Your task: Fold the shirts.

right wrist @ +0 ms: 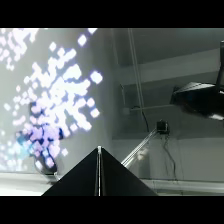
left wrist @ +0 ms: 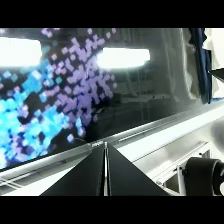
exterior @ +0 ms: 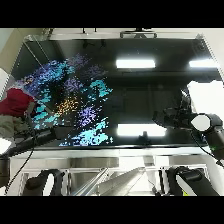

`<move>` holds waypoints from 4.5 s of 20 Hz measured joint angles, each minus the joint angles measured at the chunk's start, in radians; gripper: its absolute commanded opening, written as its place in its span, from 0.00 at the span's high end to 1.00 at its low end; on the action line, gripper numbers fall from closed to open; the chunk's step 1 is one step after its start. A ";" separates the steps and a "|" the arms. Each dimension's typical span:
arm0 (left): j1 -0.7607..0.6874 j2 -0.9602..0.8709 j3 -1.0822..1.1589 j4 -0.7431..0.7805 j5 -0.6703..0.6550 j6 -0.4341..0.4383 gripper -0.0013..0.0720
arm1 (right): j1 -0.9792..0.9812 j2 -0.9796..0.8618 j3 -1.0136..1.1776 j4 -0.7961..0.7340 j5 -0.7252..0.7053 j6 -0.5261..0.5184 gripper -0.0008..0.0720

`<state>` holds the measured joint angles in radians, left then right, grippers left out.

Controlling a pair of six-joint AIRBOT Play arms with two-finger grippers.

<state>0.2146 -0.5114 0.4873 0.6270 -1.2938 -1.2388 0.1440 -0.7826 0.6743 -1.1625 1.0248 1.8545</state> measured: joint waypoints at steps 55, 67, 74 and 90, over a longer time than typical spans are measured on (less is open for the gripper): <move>-0.305 -1.022 1.146 0.077 -0.002 0.021 0.51 | 0.000 -0.008 0.000 -0.001 -0.026 0.000 0.96; -0.253 -1.037 1.007 0.423 -0.006 -0.074 0.51 | -0.022 -0.142 0.000 0.165 -0.127 -0.304 0.28; -0.214 -1.115 0.809 0.440 0.233 -0.085 0.51 | -0.011 -0.503 0.073 0.724 -0.243 -0.875 0.28; -0.328 -1.473 1.161 0.439 0.043 -0.086 0.95 | 0.069 -0.879 0.334 0.988 -0.259 -1.105 0.65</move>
<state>-0.1131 -1.9846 1.6482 1.0660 -1.2503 -1.3251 0.2131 -1.6611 1.0084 -0.1741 0.7658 0.7498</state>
